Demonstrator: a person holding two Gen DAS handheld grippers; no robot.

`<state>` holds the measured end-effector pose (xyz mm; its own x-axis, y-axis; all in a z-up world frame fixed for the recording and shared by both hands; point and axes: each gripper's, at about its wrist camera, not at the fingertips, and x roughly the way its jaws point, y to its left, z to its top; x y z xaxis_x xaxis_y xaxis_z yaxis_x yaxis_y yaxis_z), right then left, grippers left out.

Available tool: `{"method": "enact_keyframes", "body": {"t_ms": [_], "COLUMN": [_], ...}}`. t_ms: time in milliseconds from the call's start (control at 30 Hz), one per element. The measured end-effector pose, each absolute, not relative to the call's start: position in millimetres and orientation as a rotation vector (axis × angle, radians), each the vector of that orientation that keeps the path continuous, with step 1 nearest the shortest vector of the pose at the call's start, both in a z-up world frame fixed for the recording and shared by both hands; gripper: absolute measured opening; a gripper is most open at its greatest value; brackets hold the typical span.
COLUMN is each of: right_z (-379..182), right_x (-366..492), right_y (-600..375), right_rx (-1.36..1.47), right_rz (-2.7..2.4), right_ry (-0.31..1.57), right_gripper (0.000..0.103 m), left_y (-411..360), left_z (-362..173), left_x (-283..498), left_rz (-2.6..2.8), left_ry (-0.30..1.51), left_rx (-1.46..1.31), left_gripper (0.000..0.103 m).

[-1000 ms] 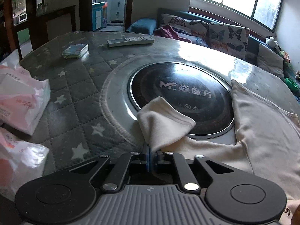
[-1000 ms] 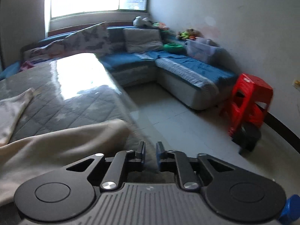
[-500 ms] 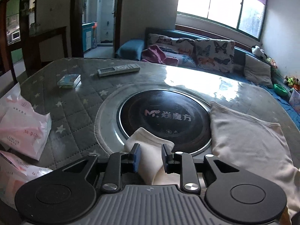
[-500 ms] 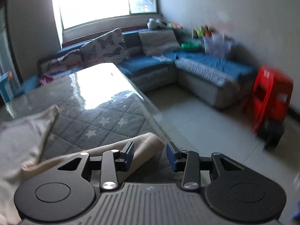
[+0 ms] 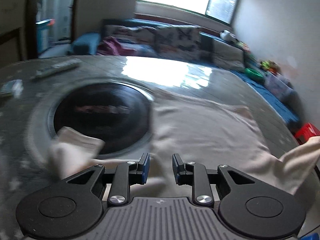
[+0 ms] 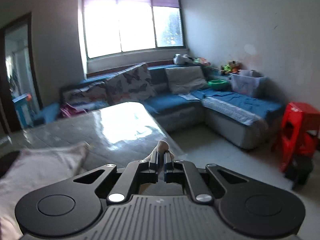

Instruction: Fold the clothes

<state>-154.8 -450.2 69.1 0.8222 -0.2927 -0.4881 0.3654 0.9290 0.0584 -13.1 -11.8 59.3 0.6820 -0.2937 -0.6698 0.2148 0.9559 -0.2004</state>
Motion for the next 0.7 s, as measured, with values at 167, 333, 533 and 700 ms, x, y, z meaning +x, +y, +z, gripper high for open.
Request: {"method": "enact_keyframes", "body": {"t_ms": [167,333,533,700], "right_z": [48,51,22,17], "right_x": [-161,-145,-104,-87], "right_y": [-470,-449,-436,-440], "right_rx": [0.158,0.135,0.122,0.088], "right_rz": [-0.454,-0.309,-0.256,-0.274], "right_ry": [0.613,0.629,0.716,0.718], "right_gripper": [0.019,0.028,0.031,0.032], "left_y": [-48,-69,-73,-77], "left_z": [48,37,28,26], "left_x": [-17,-27,-38,-48], "left_rz": [-0.411,-0.497,-0.567,-0.634], "left_ry": [0.806,0.845,0.885,0.879], "left_rx": [-0.052,-0.018,0.007,0.039], "left_gripper": [0.027,0.027,0.027,0.032]}}
